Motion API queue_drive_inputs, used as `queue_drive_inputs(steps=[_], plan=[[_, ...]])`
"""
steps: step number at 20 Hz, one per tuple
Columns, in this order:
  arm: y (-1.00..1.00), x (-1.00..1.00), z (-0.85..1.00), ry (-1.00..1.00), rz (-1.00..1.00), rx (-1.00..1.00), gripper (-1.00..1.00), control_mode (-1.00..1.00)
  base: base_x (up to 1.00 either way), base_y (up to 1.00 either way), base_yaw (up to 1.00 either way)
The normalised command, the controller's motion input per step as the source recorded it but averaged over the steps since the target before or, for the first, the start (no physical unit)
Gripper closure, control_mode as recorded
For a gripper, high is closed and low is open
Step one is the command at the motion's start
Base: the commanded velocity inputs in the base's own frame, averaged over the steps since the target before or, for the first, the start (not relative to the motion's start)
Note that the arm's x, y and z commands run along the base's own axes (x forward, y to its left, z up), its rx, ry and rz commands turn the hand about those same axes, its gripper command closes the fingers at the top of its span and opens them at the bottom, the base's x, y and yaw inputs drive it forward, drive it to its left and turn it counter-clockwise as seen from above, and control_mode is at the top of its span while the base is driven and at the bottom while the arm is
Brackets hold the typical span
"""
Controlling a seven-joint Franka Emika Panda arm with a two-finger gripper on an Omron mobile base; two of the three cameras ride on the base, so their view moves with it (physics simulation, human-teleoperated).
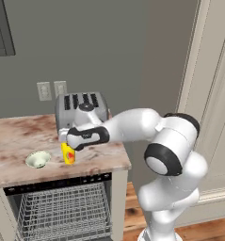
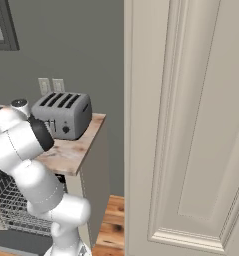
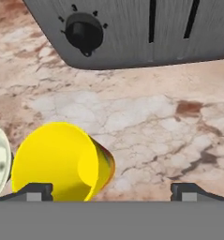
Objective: Pick up the cup and bowl from the counter, place them in the dishwasher, and close the dishwasher door.
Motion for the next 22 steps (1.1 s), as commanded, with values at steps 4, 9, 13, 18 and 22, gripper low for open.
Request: queue_drive_inputs(steps=[4,9,13,18,22], plan=[[0.11,0.22,-0.24,0.0,0.0,0.0,-1.0,-1.0,0.0,0.0,0.0],[0.14,0.23,-0.24,0.0,0.0,0.0,-1.0,-1.0,0.0,0.0,0.0],[0.13,0.27,-0.16,0.0,0.0,0.0,-1.0,-1.0,0.0,0.0,0.0],[0.14,0.29,-0.17,0.01,-0.01,0.0,-1.0,-1.0,0.0,0.0,0.0],[0.16,0.11,-0.21,0.0,0.0,0.0,1.0,-1.0,0.0,0.0,0.0]])
